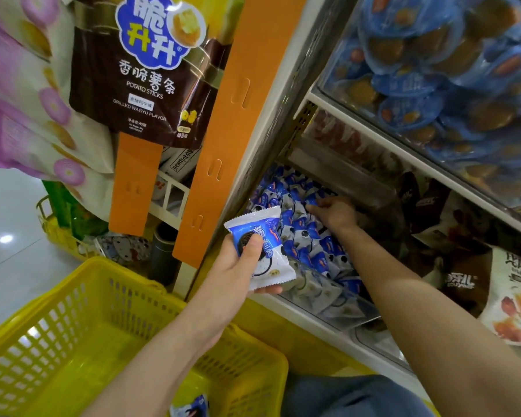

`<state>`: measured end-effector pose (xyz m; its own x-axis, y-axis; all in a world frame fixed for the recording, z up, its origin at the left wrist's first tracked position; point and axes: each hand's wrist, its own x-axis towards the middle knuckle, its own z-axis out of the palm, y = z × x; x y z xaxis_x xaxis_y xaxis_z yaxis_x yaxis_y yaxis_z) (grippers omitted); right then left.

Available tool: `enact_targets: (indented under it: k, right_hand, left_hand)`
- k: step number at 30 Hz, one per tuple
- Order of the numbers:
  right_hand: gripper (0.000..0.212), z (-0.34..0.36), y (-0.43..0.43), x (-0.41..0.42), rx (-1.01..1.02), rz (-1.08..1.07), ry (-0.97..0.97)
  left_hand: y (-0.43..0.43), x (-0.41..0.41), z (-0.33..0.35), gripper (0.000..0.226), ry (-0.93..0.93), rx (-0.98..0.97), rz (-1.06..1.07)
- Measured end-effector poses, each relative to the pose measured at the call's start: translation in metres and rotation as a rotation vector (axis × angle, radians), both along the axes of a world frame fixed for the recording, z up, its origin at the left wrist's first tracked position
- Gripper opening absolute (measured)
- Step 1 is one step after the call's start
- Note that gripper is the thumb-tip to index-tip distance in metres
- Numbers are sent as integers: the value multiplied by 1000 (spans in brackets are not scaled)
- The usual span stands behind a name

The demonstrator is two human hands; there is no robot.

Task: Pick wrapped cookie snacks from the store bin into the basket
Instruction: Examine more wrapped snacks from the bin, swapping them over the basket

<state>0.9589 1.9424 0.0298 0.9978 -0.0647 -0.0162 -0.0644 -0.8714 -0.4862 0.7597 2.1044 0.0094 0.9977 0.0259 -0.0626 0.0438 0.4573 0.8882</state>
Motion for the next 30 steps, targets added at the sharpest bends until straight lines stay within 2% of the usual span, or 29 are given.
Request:
enact_targets:
  k: [2,6,11,14,17,19,27,30]
  right_hand:
    - [41,0,1,2,-48,40,37]
    - [41,3,-2,-3,30,84,62]
    - [28,16,12,-50,196,152,-301]
    - [14,19,25,-100,367,318,-385]
    - [12,11,36,-149,475,485,-348]
    - [10,3,43,-168,515,537,-259]
    - [16,-21,57,-178,769,450,-33]
    - [11,-24,60,-178,841,438,33]
  left_hand:
    - [0,-1,0,31,-5,3,-3]
    - [-1,-4,-1,29,9,26,-5]
    - [0,-11,-9,23,16,97,4]
    - [3,-17,-17,26,26,163,21]
    - [4,-25,-21,38,20,213,37]
    - [4,-30,-22,34,22,260,55]
    - [20,-36,-19,12,43,434,114]
    - [28,-36,-16,7,21,414,152]
